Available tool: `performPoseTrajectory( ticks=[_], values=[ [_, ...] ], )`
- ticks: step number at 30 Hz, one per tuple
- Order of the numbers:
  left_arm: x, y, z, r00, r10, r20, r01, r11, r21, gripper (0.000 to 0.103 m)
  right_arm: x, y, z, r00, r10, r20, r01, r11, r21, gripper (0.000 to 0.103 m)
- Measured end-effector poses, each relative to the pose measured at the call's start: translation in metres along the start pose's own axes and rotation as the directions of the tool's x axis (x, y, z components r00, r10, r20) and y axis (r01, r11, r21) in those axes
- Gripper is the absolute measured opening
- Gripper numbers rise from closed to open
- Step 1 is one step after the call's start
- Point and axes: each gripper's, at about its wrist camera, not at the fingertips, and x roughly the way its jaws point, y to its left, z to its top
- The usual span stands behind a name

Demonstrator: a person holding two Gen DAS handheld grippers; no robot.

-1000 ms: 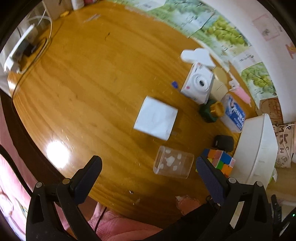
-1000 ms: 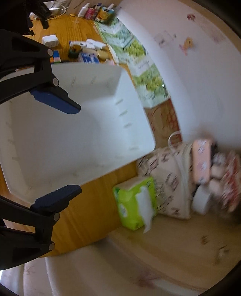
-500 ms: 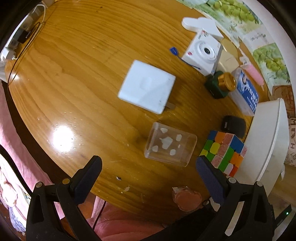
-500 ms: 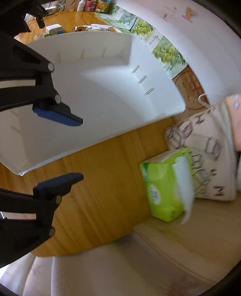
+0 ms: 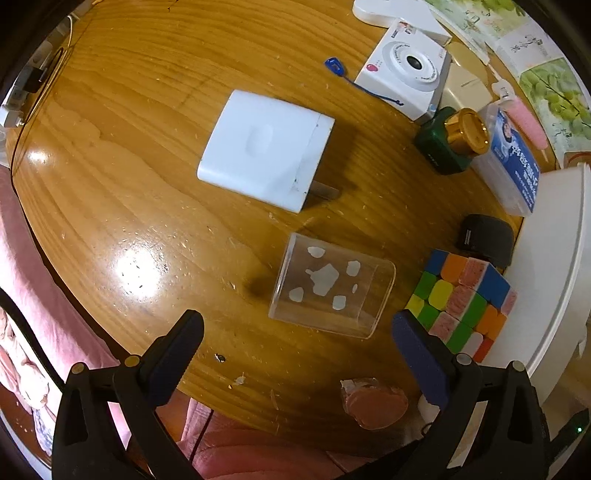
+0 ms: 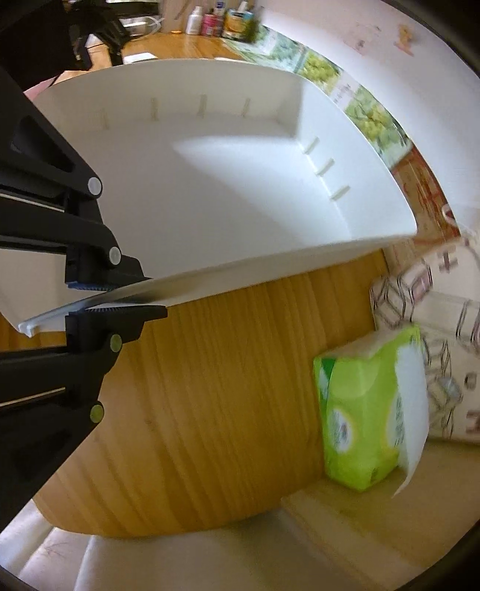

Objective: Organize rigid objects
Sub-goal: 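Close the right gripper on the white tray rim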

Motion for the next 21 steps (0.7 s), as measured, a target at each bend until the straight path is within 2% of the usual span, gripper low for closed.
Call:
performPoseTrajectory(
  ticks=[6,10,17,21],
  values=[
    [0.014,0.007,0.008,1.000,-0.004,-0.012,0.004,1.000,-0.011,0.101,0.005,0.029,-0.003,1.000,0.016,0.012,-0.015,0.996,-0.087,0.005],
    [0.018,0.007,0.010,1.000,-0.016,-0.010,0.016,1.000,-0.005,0.101,0.008,0.047,-0.009,0.999,-0.008,0.045,0.016,0.986,-0.164,0.005],
    [0.021,0.006,0.013,0.995,-0.096,-0.028,0.097,0.995,0.007,0.086,0.003,0.046,-0.012,0.996,-0.033,0.079,0.048,0.978,-0.202,0.005],
    [0.022,-0.004,0.012,0.993,-0.114,-0.033,0.115,0.993,0.026,0.078,0.006,0.051,-0.009,0.996,-0.027,0.084,0.042,0.982,-0.186,0.004]
  ],
)
